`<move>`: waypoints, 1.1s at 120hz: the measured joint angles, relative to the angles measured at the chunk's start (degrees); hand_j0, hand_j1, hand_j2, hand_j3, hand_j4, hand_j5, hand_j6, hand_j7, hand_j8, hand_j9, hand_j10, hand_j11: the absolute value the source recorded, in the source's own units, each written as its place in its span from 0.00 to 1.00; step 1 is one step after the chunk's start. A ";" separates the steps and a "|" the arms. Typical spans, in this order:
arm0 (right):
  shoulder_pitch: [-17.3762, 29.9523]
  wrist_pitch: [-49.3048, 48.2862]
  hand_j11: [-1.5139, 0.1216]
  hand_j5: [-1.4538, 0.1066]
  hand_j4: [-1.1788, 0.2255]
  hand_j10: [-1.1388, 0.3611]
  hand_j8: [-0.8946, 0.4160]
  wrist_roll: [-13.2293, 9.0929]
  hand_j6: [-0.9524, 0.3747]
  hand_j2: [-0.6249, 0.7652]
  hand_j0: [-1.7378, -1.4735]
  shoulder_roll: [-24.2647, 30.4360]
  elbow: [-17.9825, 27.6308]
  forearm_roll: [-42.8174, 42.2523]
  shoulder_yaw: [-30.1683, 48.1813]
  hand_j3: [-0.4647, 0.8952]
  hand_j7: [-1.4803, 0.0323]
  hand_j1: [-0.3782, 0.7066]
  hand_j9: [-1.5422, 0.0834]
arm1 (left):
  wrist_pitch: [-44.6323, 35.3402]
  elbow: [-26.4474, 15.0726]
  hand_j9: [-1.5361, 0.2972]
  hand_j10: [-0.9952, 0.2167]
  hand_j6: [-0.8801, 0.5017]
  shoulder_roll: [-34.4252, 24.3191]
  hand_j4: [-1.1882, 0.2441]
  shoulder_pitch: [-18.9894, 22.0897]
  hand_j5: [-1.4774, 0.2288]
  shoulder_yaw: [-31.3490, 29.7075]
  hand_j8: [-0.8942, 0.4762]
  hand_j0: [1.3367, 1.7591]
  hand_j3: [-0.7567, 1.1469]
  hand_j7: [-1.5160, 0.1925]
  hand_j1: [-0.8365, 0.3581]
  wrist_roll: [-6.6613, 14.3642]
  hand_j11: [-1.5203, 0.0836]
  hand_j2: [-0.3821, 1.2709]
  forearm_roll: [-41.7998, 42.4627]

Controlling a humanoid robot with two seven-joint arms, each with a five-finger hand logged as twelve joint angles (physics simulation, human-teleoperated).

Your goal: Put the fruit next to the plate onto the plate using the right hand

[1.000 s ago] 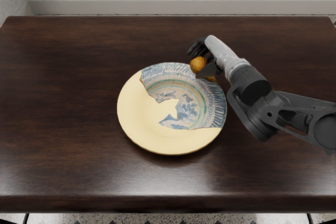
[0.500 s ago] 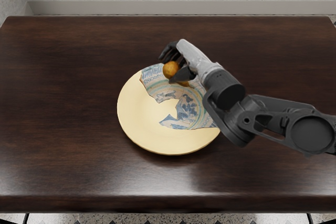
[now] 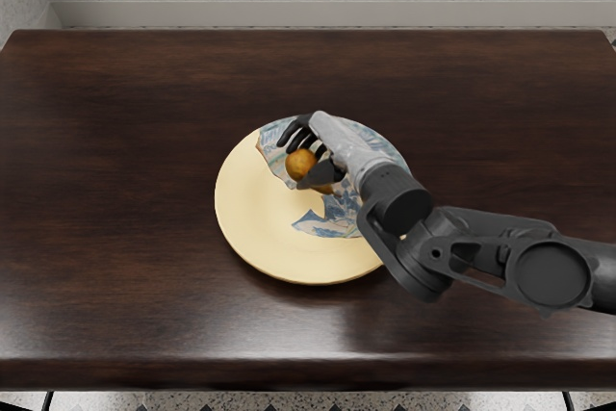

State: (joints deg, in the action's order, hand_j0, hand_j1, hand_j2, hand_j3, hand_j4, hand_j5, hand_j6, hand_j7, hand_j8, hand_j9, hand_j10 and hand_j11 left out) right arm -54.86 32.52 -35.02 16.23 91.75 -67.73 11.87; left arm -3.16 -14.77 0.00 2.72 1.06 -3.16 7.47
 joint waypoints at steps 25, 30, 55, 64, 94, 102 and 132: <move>0.15 -0.04 0.72 0.71 0.66 0.58 0.52 0.01 0.53 0.49 0.30 0.52 -0.16 -0.05 0.31 0.34 0.75 0.29 0.74 | 0.00 -0.01 0.84 0.82 0.64 0.00 0.83 -0.06 0.87 0.00 0.65 0.76 0.40 0.89 0.99 -0.04 0.95 0.23 0.00; 0.17 -0.20 0.75 0.75 0.69 0.61 0.55 0.01 0.56 0.48 0.30 0.58 -0.16 0.14 0.62 0.34 0.79 0.24 0.77 | 0.00 -0.01 0.84 0.82 0.64 0.00 0.83 -0.09 0.87 -0.01 0.65 0.76 0.40 0.89 0.99 -0.05 0.95 0.23 0.00; 0.23 -12.70 0.86 0.86 0.78 0.70 0.62 0.02 0.65 0.46 0.30 3.59 -0.29 14.67 12.40 0.34 0.90 0.12 0.88 | 0.01 -0.04 0.84 0.82 0.64 0.00 0.83 -0.09 0.87 -0.04 0.65 0.76 0.40 0.89 0.99 -0.08 0.95 0.23 0.03; 0.73 -22.29 0.87 0.88 0.79 0.71 0.64 0.02 0.67 0.46 0.30 7.17 -0.36 23.11 18.66 0.34 0.92 0.09 0.90 | 0.04 -0.06 0.84 0.82 0.64 0.00 0.83 0.28 0.87 -0.17 0.65 0.76 0.40 0.89 0.99 -0.06 0.95 0.23 0.05; 13.92 -52.65 0.90 0.91 0.82 0.74 0.66 0.02 0.69 0.45 0.30 16.19 -2.98 40.30 46.14 0.34 0.95 0.06 0.92 | 0.24 -0.09 0.84 0.82 0.64 0.00 0.83 0.35 0.87 -0.34 0.65 0.76 0.40 0.89 0.99 0.00 0.95 0.23 -0.01; 17.64 -57.85 0.90 0.91 0.82 0.74 0.66 0.02 0.70 0.45 0.30 19.03 -3.86 44.22 50.88 0.34 0.96 0.06 0.93 | 0.25 -0.09 0.84 0.82 0.64 0.00 0.83 0.16 0.87 -0.37 0.65 0.76 0.40 0.89 0.99 0.00 0.95 0.23 -0.05; 27.86 -66.53 0.91 0.92 0.83 0.75 0.67 0.02 0.70 0.45 0.30 24.87 -7.01 50.31 60.52 0.34 0.96 0.05 0.93 | 0.19 -0.09 0.84 0.82 0.64 0.00 0.83 0.00 0.87 -0.42 0.65 0.76 0.40 0.89 0.99 0.00 0.95 0.23 -0.09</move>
State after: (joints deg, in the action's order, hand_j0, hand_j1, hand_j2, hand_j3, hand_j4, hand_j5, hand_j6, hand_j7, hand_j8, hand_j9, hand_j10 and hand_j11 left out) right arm -27.00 -34.01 -35.00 41.09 84.74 -17.43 72.39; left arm -2.98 -14.85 0.00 2.72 0.64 -3.17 7.38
